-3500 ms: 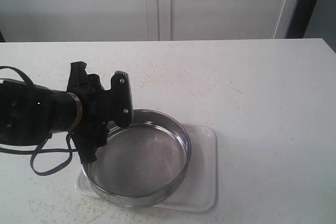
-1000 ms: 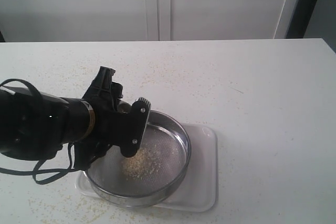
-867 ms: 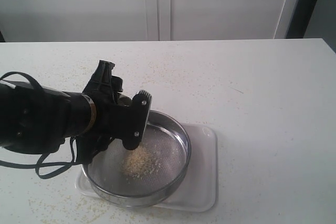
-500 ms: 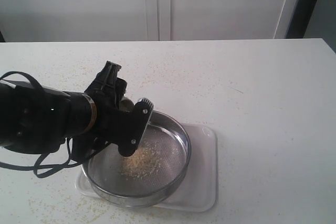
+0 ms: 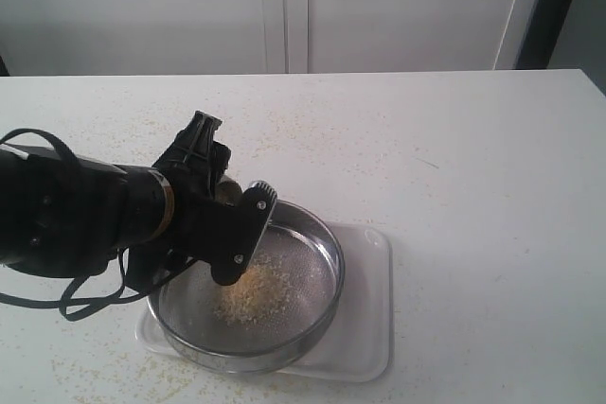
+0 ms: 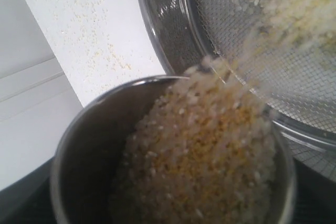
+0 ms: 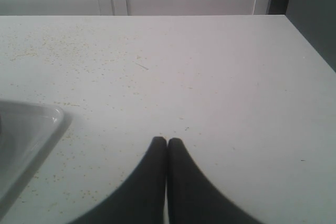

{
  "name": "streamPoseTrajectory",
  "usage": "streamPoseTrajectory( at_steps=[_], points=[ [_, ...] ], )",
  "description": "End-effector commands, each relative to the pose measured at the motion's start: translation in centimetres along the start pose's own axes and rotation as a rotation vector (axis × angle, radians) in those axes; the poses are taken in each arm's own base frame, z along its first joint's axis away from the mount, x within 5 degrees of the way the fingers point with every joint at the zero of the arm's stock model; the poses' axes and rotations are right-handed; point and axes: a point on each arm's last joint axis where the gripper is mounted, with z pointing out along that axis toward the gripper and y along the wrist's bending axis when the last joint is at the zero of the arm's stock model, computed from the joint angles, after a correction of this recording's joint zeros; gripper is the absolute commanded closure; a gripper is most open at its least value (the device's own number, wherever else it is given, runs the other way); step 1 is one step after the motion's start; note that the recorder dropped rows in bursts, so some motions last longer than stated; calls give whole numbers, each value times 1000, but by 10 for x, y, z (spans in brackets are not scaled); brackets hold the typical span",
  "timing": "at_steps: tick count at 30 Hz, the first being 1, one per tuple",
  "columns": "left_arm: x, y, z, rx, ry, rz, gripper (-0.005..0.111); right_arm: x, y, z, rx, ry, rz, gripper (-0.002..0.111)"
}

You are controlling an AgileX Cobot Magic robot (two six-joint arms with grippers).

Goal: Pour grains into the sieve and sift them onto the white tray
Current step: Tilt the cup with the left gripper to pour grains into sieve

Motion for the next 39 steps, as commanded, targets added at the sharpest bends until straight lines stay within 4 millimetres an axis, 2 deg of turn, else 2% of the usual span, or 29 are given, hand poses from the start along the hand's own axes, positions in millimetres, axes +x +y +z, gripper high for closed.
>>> streamPoseTrajectory(
  at_steps=[1, 39],
  points=[
    [0, 4, -3, -19, 8, 10, 107, 2, 0, 0, 0, -4, -2, 108],
    [1, 7, -3, -51, 21, 190, 107, 2, 0, 0, 0, -4, -2, 108]
  ],
)
